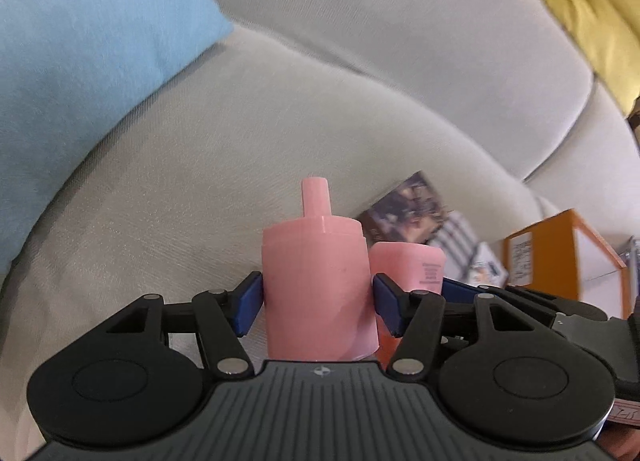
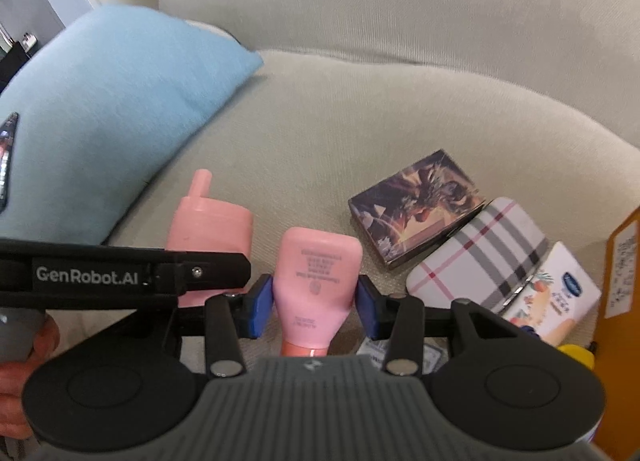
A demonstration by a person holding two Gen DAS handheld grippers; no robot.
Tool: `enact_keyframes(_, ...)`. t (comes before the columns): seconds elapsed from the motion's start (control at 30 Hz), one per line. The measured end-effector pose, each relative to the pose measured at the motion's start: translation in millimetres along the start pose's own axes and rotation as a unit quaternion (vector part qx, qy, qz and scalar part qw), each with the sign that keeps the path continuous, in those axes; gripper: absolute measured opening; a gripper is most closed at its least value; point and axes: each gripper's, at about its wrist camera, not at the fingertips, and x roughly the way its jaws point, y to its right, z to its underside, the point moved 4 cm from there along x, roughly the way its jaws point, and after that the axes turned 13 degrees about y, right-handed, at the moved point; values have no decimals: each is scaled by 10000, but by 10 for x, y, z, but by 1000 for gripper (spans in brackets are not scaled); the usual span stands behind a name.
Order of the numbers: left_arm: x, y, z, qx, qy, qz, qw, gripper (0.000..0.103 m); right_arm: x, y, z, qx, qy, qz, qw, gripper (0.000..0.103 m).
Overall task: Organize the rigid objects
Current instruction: 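Lift the cup with the left gripper while the right gripper carries the bottle into the orange box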
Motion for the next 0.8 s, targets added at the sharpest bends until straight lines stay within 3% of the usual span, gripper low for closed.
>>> enact_keyframes(0.2, -403, 452, -115, 311, 427, 324, 9981, 68, -553, 99, -116, -39, 521, 94, 9986, 46)
enact_keyframes(0.47, -630, 1282, -184, 972, 651, 1004, 9880, 68, -1487, 613, -288, 398, 1363, 471, 9887, 46)
enact_keyframes(0.63, -526, 1948, -137, 1367, 484, 1549, 9772, 68, -1999, 1056, -328, 612, 1745, 925, 9784, 46)
enact_keyframes(0.8, -210, 2539, 48, 1963, 65, 1825, 9634, 68, -2224, 1647, -215, 1078, 1650, 1353, 9710, 46)
